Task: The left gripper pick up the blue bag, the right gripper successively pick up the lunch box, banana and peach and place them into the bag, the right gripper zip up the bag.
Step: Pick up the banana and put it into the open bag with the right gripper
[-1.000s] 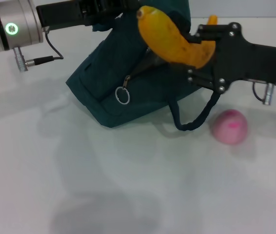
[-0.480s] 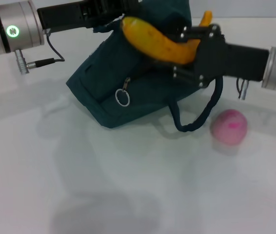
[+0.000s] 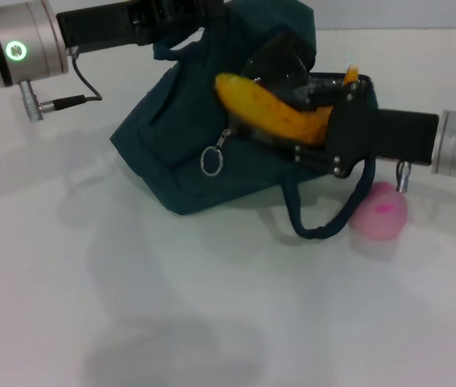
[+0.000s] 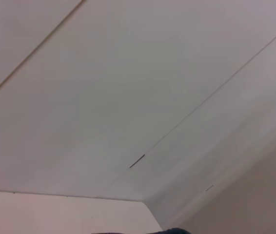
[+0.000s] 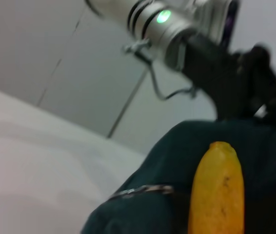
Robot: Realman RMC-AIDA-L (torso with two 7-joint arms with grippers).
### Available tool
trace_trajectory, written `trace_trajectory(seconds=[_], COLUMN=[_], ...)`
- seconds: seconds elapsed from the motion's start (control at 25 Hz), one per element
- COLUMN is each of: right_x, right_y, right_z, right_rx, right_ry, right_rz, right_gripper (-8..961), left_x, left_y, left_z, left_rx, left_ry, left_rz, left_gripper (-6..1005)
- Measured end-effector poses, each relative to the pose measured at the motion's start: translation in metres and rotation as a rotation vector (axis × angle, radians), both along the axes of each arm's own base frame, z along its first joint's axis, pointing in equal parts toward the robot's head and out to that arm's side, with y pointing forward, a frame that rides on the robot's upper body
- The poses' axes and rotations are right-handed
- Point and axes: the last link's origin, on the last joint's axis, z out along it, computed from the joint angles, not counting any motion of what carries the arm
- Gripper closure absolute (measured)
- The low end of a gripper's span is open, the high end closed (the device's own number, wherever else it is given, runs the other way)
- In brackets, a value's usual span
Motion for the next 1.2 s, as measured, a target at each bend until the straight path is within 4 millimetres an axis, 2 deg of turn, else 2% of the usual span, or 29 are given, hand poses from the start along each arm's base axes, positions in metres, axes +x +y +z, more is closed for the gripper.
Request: trace_trajectory(seconds=[0.36,0.64,0.96,1.2], right_x=[-0.007,-0.018,-0.014,-0.01], right_y=[0.009,0.012,0.011,0.009], right_z=[-0.016,-0.01,-0.009,-0.009], right_rx=[-0.072,-0.079,-0.091,-0.095], right_ry=[-0.122,-0.063,-0.061,-0.062], right_rz=[-0.109,-0.173,-0.198,-0.208], right_gripper=[528,529,530,529], left_x=[0.001,-0.001,0.001,0.004], left_y=[-0.001,-0.005,-0.008,-0.009], left_z=[-0.002,-0.003,0.004,0.017], left_rx=[-0.004,-0.022,-0.018,0.075], left_ry=[-0.004,-0.012,0.006,0.029], left_rz=[0.001,-0.006,-0.062,-0.198], left_gripper=[940,938,935,913])
